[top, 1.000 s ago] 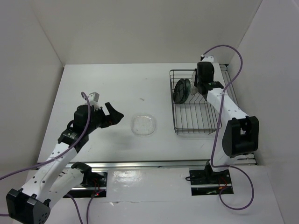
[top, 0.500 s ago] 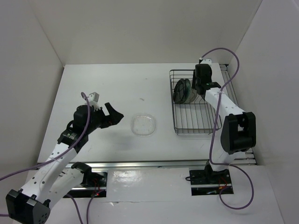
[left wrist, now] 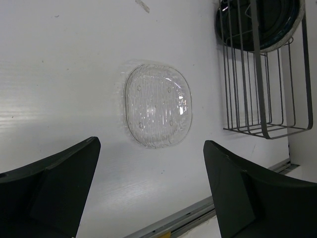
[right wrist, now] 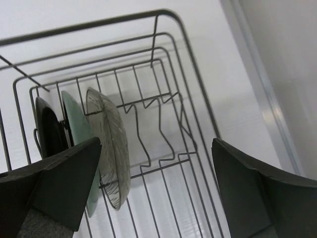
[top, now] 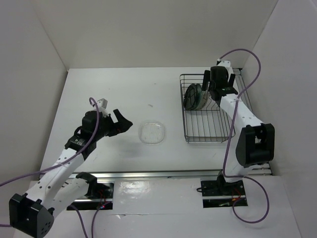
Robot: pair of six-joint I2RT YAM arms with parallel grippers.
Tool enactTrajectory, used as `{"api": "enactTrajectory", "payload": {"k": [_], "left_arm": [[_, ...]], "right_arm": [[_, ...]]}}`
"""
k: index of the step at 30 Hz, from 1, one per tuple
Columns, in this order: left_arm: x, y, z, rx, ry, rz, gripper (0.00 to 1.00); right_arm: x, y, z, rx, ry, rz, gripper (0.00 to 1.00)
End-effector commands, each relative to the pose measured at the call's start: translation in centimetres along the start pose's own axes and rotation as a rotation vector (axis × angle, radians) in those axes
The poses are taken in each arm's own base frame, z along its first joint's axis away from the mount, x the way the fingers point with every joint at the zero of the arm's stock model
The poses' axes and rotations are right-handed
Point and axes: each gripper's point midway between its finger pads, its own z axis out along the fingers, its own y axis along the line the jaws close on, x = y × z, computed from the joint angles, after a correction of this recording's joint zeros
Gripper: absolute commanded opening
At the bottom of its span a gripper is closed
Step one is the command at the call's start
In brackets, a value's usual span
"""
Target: Load the plates into the dish rack
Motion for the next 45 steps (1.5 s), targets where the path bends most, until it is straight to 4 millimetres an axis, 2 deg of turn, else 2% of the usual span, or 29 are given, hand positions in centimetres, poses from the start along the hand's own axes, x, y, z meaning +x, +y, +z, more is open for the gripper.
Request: {"api": "enactTrajectory", "payload": {"k": [1,3,4,5,6,7,9,11,12,13,15,16,18,21,25,26,27,28,29,30,32,34,35,37,38,40,42,43,45], "left_arm": [[0.6,-0.8,1.1,0.039,0.013,-0.039,0.99],[1.2,-1.2,1.7,0.046,0.028,-0.026,0.99],[1.4,-0.8,2.6,0.013,0.034,-0.012,0.99],[1.5,-0.6,3.0,0.001,0.048,-0.014,0.99],[1.2,-0.7,3.6,0.001,0.048,-0.003,0.99],[1.7,-0.5,4.3,-0.002,0.069,-0.005,0.99],[3.0,0.2,6.1,-0.024,0.126,0.006,0.99],[3.1,0.0,7.3,-0.023,0.14,0.031,0.99],[3.9,0.8,8.4,-0.06,0.166,0.047,0.98],[3.6,1.0,9.0,-0.081,0.157,0.049,0.98],[3.7,2.1,10.3,-0.135,0.167,0.059,0.98],[4.4,2.2,10.5,-0.139,0.186,0.063,0.98],[3.9,1.9,11.3,-0.129,0.173,0.064,0.98],[4.4,2.4,12.5,-0.185,0.185,0.066,0.96],[6.4,3.1,13.6,-0.236,0.242,0.055,0.94],[6.3,2.2,13.7,-0.217,0.239,0.064,0.93],[6.6,2.9,14.2,-0.244,0.245,0.067,0.93],[6.8,2.3,14.5,-0.24,0.258,0.076,0.92],[7.2,2.8,14.6,-0.278,0.27,0.09,0.9],[7.9,3.6,15.0,-0.315,0.291,0.085,0.87],[8.0,3.7,15.3,-0.348,0.296,0.077,0.81],[9.2,4.9,15.1,-0.405,0.329,0.098,0.7],[8.8,4.2,15.4,-0.409,0.322,0.097,0.65],[9.2,4.8,15.2,-0.456,0.342,0.117,0.46],[9.3,5.1,15.2,-0.481,0.347,0.112,0.22],[8.3,4.8,15.2,-0.502,0.327,0.111,0.0],[7.9,4.6,14.5,-0.534,0.328,0.121,0.0],[6.8,4.6,13.7,-0.56,0.29,0.117,0.0],[5.2,4.4,12.2,-0.591,0.249,0.122,0.0]], "right_arm": [[-7.8,-2.7,-4.2,0.052,-0.202,0.126,1.0],[-8.1,-3.0,-5.4,0.04,-0.206,0.138,1.0],[-8.7,-2.9,-6.0,0.02,-0.221,0.17,1.0],[-8.9,-2.1,-6.8,-0.036,-0.221,0.178,1.0],[-9.3,-2.1,-8.2,-0.071,-0.242,0.197,1.0],[-8.7,-1.7,-8.6,-0.105,-0.24,0.217,1.0],[-9.1,0.3,-10.8,-0.222,-0.27,0.221,1.0],[-8.0,1.4,-11.4,-0.261,-0.255,0.204,1.0],[-7.9,2.9,-11.9,-0.305,-0.264,0.196,1.0],[-7.8,3.2,-12.2,-0.315,-0.272,0.181,1.0],[-6.8,4.0,-12.0,-0.327,-0.24,0.147,1.0],[-6.5,4.2,-11.7,-0.325,-0.23,0.142,1.0],[-5.7,4.9,-11.9,-0.334,-0.213,0.126,1.0],[-6.2,5.4,-12.7,-0.366,-0.239,0.132,1.0],[-6.3,6.0,-12.9,-0.389,-0.25,0.133,1.0],[-6.3,6.0,-12.9,-0.389,-0.25,0.133,1.0],[-5.8,6.1,-12.6,-0.386,-0.234,0.126,1.0],[-5.8,6.1,-12.6,-0.386,-0.234,0.125,1.0],[-5.3,6.6,-12.6,-0.402,-0.222,0.116,1.0],[-5.1,6.7,-12.5,-0.403,-0.223,0.117,1.0],[-5.3,6.7,-12.9,-0.414,-0.231,0.119,1.0],[-5.4,6.7,-12.9,-0.414,-0.231,0.119,1.0],[-5.6,6.5,-13.2,-0.416,-0.241,0.123,1.0],[-5.6,6.5,-13.2,-0.416,-0.241,0.124,1.0],[-5.9,6.6,-13.3,-0.418,-0.249,0.127,1.0],[-5.4,6.6,-13.1,-0.416,-0.24,0.123,1.0],[-5.4,6.7,-13.1,-0.425,-0.238,0.121,1.0],[-5.4,6.7,-13.1,-0.425,-0.238,0.121,1.0],[-5.0,8.5,-13.8,-0.532,-0.219,0.103,1.0]]}}
